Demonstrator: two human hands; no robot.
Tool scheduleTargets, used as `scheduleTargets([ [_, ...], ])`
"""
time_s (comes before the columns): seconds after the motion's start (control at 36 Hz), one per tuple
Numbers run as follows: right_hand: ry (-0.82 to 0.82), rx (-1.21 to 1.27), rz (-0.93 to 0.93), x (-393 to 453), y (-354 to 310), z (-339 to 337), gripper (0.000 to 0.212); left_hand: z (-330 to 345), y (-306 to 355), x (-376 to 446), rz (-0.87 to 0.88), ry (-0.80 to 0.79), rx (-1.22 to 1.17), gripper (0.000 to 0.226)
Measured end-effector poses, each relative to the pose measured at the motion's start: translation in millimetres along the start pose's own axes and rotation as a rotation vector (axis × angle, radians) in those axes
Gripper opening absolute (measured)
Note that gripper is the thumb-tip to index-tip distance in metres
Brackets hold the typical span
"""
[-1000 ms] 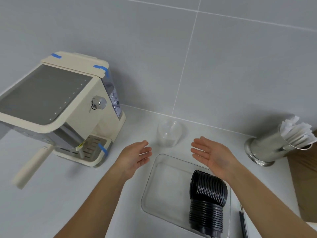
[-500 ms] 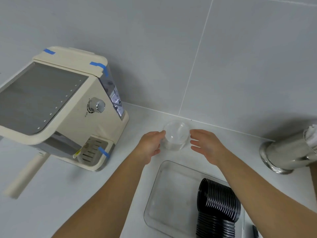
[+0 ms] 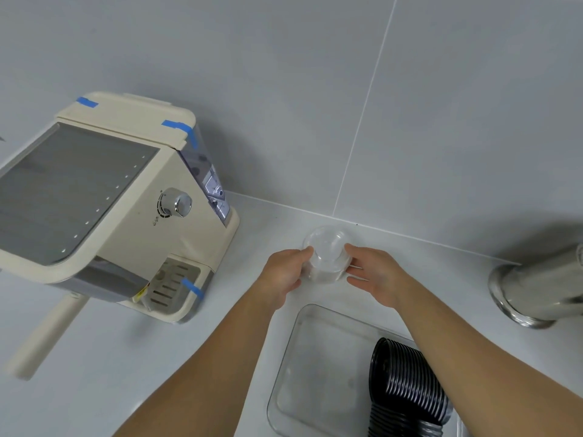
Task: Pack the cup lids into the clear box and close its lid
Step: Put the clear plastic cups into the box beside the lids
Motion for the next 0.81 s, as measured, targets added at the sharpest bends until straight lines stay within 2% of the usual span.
scheduleTargets([
  [0.14,-0.002,0.016,-0.001,0,0,1,0.026,1,1,-2,-0.011,0.01,-0.004,0.017],
  [0.25,-0.007,0.027,-0.004,-1,-1,1,0.02,1,1,-1,-0.01,0.027,-0.004,0.036],
  [0.33,-0.035,0.049,0.0,-4,-1,2,0.025,2,2,-2,0.003,0.047,0.01,0.045],
  [0.47,-0.079,0.117,-0.025,-15,-5,3,0.017,-1,5,-7,0.021,0.057,0.008,0.05],
  [0.64,-0.086,0.149,-0.069,-26,-10,6,0.018,-3,5,-19,0.049,0.026,-0.089,0.046],
  [0.81,-0.074,0.152,-0.09,-33,-9,5,0.02,-2,4,-28,0.057,0.023,-0.076,0.043],
])
Point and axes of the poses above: each hand's wrist, its own x-axis towards the middle knuckle, its own z-axis out of the palm, y = z × x, the point moved 1 cm from there along x, towards the middle knuckle
